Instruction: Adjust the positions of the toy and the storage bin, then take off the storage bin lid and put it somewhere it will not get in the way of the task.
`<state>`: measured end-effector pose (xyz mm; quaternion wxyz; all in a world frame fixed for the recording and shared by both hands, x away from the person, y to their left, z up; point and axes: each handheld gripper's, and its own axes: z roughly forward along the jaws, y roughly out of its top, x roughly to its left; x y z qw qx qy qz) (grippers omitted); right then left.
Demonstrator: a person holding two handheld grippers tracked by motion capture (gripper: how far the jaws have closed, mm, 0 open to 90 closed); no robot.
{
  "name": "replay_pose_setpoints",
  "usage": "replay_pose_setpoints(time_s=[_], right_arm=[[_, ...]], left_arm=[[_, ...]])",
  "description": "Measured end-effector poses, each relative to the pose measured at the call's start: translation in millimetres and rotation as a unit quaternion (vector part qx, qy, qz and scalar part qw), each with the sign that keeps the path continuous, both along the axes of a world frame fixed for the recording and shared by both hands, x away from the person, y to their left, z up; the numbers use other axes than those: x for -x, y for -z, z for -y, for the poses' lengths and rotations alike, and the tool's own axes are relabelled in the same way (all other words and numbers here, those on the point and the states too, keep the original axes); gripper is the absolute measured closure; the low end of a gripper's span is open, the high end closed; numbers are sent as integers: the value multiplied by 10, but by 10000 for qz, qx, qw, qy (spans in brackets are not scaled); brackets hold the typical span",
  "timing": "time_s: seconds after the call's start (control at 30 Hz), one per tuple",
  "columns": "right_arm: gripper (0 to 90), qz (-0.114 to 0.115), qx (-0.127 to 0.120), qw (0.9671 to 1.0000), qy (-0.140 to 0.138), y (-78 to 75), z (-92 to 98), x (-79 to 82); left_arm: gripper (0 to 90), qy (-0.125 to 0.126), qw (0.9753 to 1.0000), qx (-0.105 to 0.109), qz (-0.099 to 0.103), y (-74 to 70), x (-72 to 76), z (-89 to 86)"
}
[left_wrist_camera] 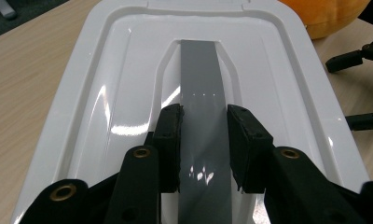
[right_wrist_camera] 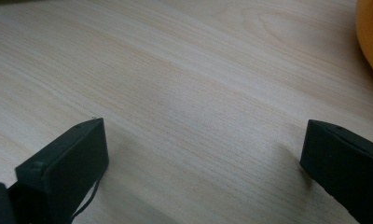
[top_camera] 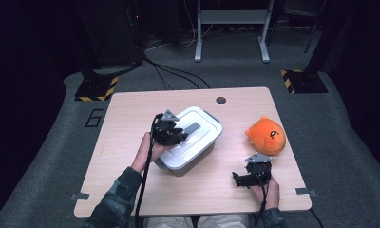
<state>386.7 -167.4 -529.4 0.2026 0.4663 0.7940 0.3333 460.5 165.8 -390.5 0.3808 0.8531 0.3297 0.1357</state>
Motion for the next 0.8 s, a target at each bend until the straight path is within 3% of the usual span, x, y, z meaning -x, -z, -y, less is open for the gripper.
replay_pose_setpoints(time_s=[0.8], right_arm=[[9, -10, -26, 10000, -8, 0, 9, -6]], left_arm=[[663, 106, 9999, -97, 68, -13, 63, 84]])
